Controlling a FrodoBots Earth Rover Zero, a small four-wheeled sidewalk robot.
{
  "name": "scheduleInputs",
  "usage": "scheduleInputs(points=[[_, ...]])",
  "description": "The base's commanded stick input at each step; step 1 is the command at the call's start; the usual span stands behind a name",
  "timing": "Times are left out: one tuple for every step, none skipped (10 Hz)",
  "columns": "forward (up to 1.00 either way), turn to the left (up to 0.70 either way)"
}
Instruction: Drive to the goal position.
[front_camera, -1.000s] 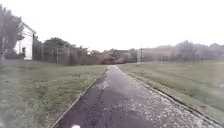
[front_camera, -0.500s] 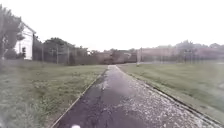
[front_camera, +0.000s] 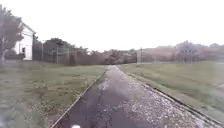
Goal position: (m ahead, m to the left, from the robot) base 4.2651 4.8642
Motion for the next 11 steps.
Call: scheduleInputs(points=[[0.7,0.0],[0.7,0.0],[0.7,-0.18],[0.7,-0.29],[0.7,-0.35],[0.7,-0.34],[0.7,-0.22],[0.7,0.0],[0.7,0.0],[0.7,0.0],[0.7,0.0]])
